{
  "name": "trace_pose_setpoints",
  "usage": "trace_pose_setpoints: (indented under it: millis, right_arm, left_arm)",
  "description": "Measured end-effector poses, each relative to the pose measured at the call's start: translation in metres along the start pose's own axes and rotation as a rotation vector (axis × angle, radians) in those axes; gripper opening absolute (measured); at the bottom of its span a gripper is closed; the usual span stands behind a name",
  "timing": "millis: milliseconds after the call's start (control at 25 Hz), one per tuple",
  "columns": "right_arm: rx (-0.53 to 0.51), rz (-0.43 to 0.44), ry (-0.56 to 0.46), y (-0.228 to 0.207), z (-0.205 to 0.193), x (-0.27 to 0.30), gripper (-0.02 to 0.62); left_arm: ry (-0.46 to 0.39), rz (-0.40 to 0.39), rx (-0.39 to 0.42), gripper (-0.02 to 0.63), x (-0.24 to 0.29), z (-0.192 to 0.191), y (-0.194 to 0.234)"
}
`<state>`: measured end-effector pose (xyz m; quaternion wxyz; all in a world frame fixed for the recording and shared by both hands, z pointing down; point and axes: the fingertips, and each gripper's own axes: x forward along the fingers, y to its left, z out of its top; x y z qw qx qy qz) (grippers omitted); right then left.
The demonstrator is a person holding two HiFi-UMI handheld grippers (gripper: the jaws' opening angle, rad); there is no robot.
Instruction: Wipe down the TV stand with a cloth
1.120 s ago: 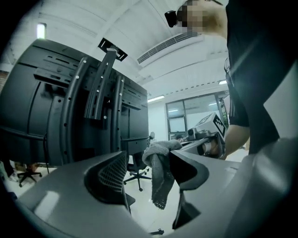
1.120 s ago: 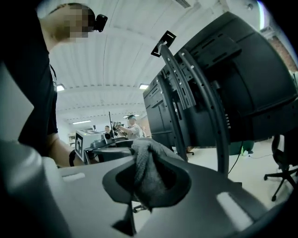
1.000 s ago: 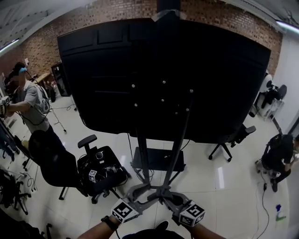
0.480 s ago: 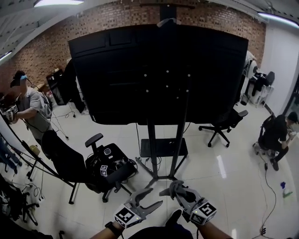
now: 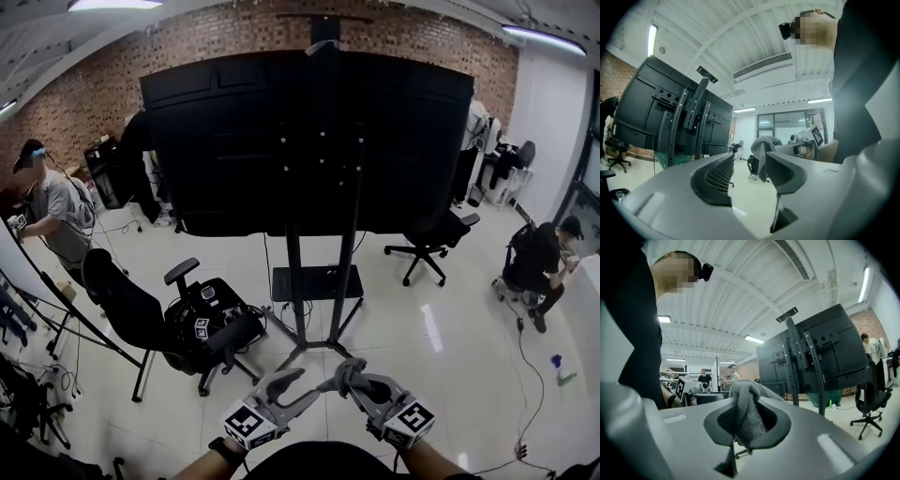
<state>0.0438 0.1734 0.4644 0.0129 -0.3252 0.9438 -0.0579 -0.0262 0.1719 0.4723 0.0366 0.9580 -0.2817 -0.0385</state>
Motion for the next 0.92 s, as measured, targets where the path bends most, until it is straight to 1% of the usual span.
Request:
trace_pose_setpoints:
  millis: [160, 240, 360, 560, 680, 800, 920]
  right_arm:
    - [-0.004, 0.021, -0.015, -0.005, 0.008, -0.014, 0.017]
    - [-0.022, 0.02, -0.017, -0.011, 0.011, -0.02, 0.017]
    - [-0.007, 0.022, -0.013, -0.016, 0.006, -0.025, 0.017]
    - [0.006, 0.014, -0.011, -0.013, 0.0, -0.034, 0.017]
    - [0.052, 0.011, -0.046, -0.016, 0.003, -0.04, 0.017]
    - [0.036, 0.015, -0.039, -0.015, 0.003, -0.042, 0.017]
    - [0.037, 0.017, -0.063, -0.016, 0.004, -0.043, 0.017]
  left_arm:
    - [-0.034, 0.029, -0.021, 0.233, 0.008, -0.001, -0.007]
    - [-0.04, 0.024, -0.043, 0.215, 0.015, 0.002, -0.011]
    - [-0.047, 0.022, -0.079, 0.216, 0.021, 0.006, -0.017]
    - [-0.072, 0.03, -0.106, 0.261, 0.023, 0.018, -0.026]
    - [-0.083, 0.048, -0.104, 0.279, 0.023, 0.021, -0.025]
    - [-0.091, 0.057, -0.095, 0.286, 0.022, 0.022, -0.026]
    - [-0.09, 0.057, -0.083, 0.296, 0.023, 0.019, -0.028]
